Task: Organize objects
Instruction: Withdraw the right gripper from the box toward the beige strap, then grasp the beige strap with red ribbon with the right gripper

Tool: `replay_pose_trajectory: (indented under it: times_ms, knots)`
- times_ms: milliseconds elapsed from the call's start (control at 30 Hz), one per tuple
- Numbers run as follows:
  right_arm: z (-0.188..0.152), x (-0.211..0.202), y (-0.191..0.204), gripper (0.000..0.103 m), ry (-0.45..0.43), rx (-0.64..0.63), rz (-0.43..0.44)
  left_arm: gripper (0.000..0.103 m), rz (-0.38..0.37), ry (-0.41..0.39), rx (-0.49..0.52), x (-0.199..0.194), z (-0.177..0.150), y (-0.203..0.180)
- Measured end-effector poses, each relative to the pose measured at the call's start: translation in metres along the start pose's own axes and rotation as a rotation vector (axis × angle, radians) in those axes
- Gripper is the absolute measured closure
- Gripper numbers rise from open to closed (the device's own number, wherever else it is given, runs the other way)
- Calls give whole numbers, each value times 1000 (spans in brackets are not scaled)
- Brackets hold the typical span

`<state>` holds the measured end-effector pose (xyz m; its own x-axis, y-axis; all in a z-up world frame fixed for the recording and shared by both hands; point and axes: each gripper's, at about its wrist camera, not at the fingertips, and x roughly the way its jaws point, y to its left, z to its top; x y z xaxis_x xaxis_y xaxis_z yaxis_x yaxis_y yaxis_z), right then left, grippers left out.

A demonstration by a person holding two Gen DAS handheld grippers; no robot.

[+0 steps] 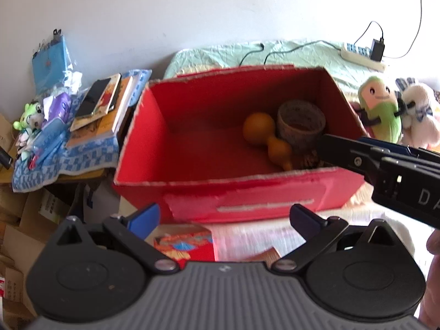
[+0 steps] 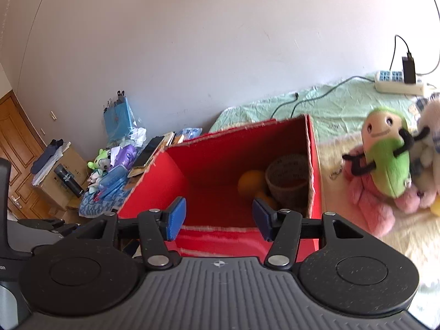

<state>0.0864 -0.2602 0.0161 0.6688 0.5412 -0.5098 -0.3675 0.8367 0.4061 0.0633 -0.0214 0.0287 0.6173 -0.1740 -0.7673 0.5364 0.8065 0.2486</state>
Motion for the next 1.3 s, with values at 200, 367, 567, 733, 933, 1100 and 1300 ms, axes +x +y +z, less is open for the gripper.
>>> replay_pose_trajectory:
  times_ms: [200,367,567,733,933,1100,1300]
  knots:
    - [-17,-6,-3,45,25,-3,-3,2,-3,53,10,4,-14,-13]
    - [-28,-9,-11,41,46,40,0,2,-4,83,22,9,-24,-20]
    - [-45,-8,-22,41,93,88,14,2,-9,120,25,17,-34,-27]
    - [-59,-5,-29,41,139,119,39,2,-41,140,22,22,-45,-30]
    - [-75,-1,-45,42,197,201,63,2,-116,154,32,26,-64,-32]
    - [-87,5,-58,47,250,287,115,2,-198,173,36,28,-80,-37]
    - [-99,12,-63,60,314,317,192,3,-291,200,-1,32,-99,-40]
